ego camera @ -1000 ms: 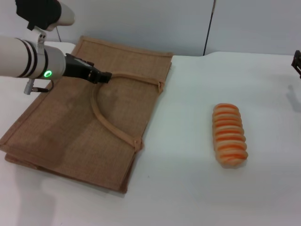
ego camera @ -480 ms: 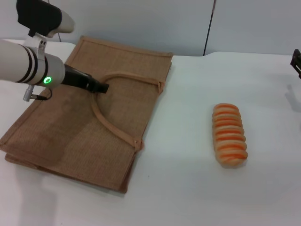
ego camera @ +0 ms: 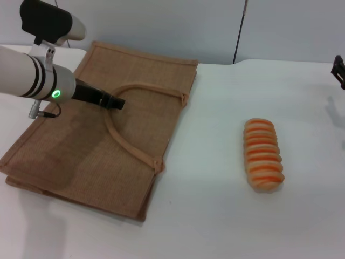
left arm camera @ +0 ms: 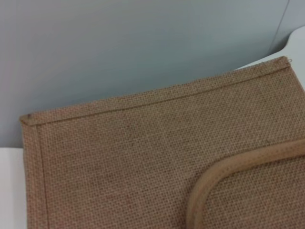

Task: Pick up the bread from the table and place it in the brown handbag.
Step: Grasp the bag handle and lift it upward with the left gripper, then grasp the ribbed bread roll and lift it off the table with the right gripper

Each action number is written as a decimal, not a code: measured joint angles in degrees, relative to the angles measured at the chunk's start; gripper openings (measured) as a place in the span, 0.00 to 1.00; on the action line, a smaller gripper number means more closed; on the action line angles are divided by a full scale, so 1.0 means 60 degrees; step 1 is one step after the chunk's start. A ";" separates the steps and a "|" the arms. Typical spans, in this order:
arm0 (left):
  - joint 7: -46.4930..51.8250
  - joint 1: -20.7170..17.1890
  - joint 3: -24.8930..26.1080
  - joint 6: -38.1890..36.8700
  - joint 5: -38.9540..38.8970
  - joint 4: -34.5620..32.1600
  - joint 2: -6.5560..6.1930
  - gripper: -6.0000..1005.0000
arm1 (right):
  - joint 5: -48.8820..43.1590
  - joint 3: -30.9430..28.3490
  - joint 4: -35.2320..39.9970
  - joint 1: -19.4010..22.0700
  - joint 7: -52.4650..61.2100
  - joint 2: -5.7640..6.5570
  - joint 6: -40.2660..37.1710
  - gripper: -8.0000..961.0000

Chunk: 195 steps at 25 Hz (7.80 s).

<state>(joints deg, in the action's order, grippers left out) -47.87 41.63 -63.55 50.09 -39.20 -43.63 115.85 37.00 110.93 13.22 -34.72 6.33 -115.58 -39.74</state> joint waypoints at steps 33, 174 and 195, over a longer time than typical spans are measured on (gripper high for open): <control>0.0133 0.0355 0.0002 -0.0475 0.0159 0.0900 -0.0030 0.52 | 0.0000 -0.0003 0.0038 -0.0028 0.0000 -0.0014 0.0003 0.82; 0.2002 0.0005 -0.0482 0.4792 0.1992 -0.9001 0.0069 0.13 | -0.1070 -0.1487 1.0523 0.1185 -0.1775 -0.0014 1.6927 0.87; 0.2194 0.0130 -0.0941 0.4944 0.2648 -0.9007 0.0071 0.13 | -0.1332 -0.1743 1.0904 0.1003 -0.1087 -0.0046 1.7792 0.86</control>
<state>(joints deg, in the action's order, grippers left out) -34.70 42.41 -69.20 79.75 -23.31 -97.67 116.27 29.01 100.48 78.64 -28.70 -0.19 -115.86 67.01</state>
